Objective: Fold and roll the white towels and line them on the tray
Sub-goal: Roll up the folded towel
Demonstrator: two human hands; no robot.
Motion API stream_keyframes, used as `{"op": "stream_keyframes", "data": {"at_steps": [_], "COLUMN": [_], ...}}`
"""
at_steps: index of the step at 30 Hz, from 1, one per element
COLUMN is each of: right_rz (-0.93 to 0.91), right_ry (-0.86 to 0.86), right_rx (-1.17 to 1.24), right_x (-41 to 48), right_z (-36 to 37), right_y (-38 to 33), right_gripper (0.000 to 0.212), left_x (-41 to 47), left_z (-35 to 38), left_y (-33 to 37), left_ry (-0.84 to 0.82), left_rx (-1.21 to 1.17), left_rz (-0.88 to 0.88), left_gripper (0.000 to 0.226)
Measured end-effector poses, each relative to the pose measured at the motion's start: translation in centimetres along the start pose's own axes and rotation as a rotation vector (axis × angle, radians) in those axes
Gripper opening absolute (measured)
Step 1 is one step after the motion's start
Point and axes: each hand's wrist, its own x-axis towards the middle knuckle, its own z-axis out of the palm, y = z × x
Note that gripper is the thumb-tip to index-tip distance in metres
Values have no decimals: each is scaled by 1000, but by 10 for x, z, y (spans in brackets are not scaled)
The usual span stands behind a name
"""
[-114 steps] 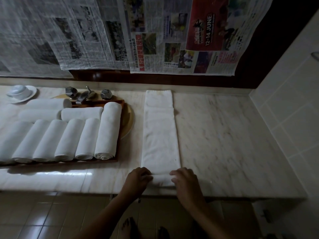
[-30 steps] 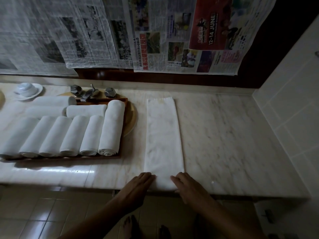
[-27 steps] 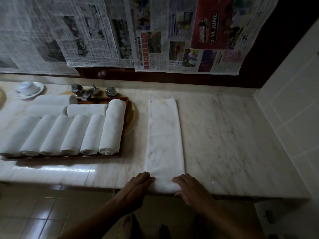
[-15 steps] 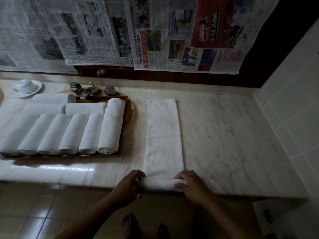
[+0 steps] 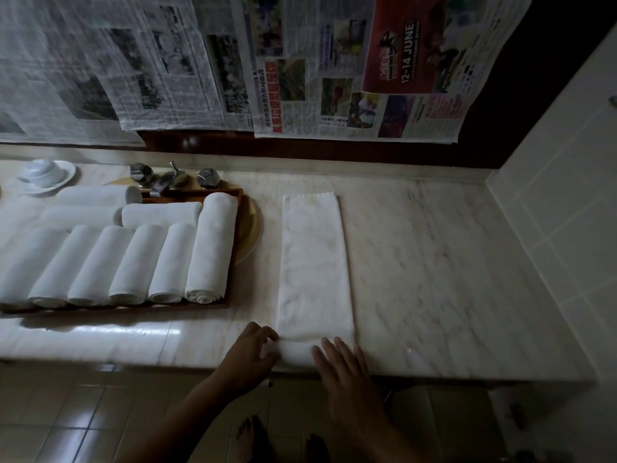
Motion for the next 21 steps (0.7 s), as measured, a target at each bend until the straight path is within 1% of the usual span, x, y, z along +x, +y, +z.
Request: {"op": "stream_keyframes", "data": {"at_steps": [2, 4, 6, 8, 10, 13, 15, 18, 21], "right_rz": [-47, -94, -126, -136, -123, -48, 8, 3, -17], "right_ry": [-15, -5, -14, -51, -93, -168, -180, -185, -213], "right_rx": [-2, -8, -15, -35, -34, 2, 18, 44, 63], "right_x": [3, 9, 17, 27, 37, 47, 48, 44, 37], "right_z": [3, 4, 5, 3, 1, 1, 2, -2, -8], "right_y": [5, 11, 19, 23, 25, 28, 29, 28, 29], "right_gripper": [60, 60, 58, 59, 64, 84, 88, 84, 80], "left_x": [-5, -10, -11, -11, -7, 5, 13, 18, 11], "left_z": [11, 27, 47, 63, 69, 64, 58, 44, 30], "left_y": [2, 13, 24, 29, 25, 17, 13, 8, 1], "left_ry": [145, 209, 178, 117, 110, 138, 94, 18, -59], "left_rx": [173, 272, 385, 487, 527, 556, 560, 588, 599], "left_rz": [99, 202, 282, 273, 259, 313, 356, 382, 379], "left_gripper": [41, 55, 70, 87, 96, 97, 92, 77, 74]}}
